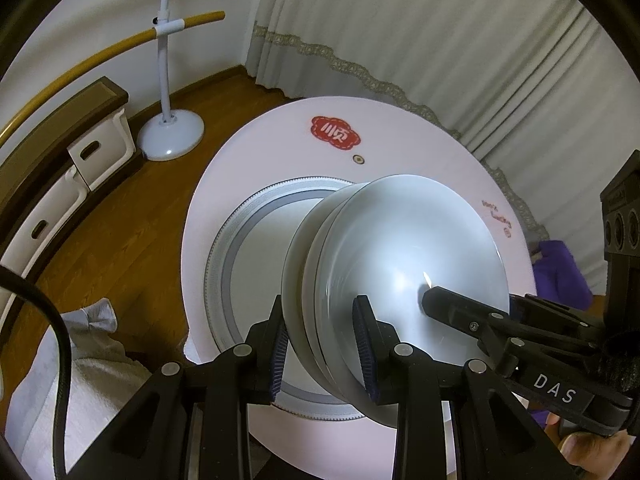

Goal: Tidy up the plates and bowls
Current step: 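Lift the bowl stack with both grippers and carry it over the plate stack, then lower the bowl stack onto the plate stack and open both grippers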

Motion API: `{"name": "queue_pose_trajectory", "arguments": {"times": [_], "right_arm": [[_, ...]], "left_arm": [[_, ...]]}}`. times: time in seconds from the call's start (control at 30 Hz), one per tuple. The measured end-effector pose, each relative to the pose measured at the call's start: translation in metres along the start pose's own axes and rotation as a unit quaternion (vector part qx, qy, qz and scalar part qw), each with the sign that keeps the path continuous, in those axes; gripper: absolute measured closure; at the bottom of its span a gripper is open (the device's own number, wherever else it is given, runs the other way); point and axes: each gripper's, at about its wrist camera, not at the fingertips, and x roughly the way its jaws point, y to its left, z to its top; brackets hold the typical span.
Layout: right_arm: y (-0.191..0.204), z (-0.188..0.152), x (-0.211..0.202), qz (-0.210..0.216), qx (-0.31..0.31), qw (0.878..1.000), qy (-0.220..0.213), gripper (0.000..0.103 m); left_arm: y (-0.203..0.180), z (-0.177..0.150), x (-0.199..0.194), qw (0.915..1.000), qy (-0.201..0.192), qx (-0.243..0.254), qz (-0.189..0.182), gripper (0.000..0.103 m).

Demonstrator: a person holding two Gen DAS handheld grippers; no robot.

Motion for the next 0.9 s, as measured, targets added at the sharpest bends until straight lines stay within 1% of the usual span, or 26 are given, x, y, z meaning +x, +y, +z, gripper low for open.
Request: {"name": "queue_pose_trajectory", "arguments": {"times": [0.27,0.57,0.9], "right_arm": [[-0.002,0.006,0.01,0.0,-0.002,1.0,0.012,0.072],[-0.002,0.01,0.019,0.001,-0.003,1.0,0.025,0.072],[-0.003,0.012,0.021,0.003,-0.003,1.0,0.027,0.072]], "left_arm": [[0.003,0.012,0.02,0.9999,0.009,-0.005,0.002,0.076],[0.007,0.016,0.033,0.9998,0.018,-0.01,0.005,0.076],[0.01,0.015,0.036,0.9997,0.019,-0.015,0.004,0.075]]}}
